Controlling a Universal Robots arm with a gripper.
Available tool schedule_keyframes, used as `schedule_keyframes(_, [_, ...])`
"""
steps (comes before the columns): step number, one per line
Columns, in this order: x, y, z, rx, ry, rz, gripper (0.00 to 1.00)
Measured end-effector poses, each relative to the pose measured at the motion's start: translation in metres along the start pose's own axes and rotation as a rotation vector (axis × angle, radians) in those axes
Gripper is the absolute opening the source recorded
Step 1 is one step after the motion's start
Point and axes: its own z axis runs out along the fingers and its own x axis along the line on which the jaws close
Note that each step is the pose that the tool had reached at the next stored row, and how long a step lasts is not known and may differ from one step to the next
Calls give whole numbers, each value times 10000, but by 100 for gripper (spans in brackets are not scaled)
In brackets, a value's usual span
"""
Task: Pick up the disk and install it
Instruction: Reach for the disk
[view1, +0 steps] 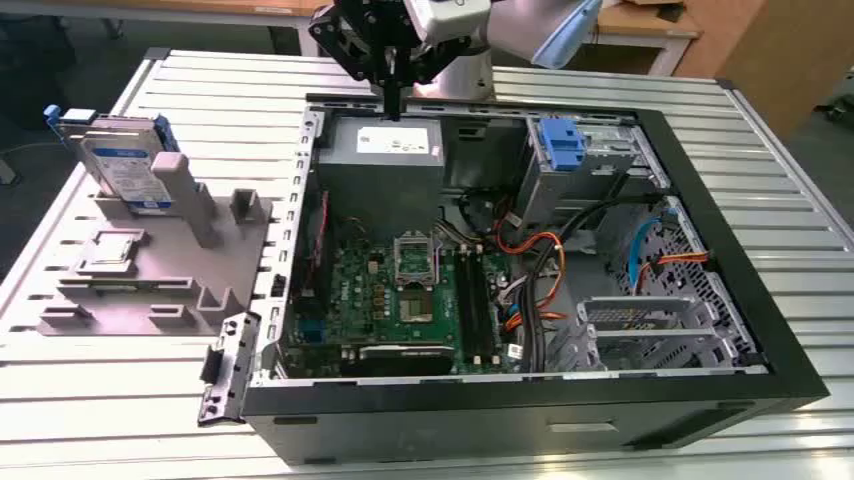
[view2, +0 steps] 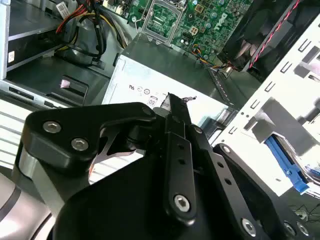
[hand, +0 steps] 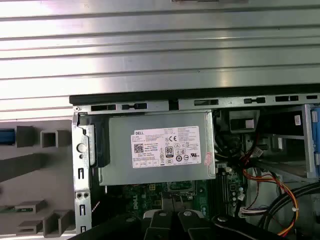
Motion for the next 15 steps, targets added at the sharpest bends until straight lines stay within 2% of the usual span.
schedule_keyframes(9, [4,0,0,1,0,1,10])
schedule_keyframes(15, [46,-4,-2,1,1,0,10])
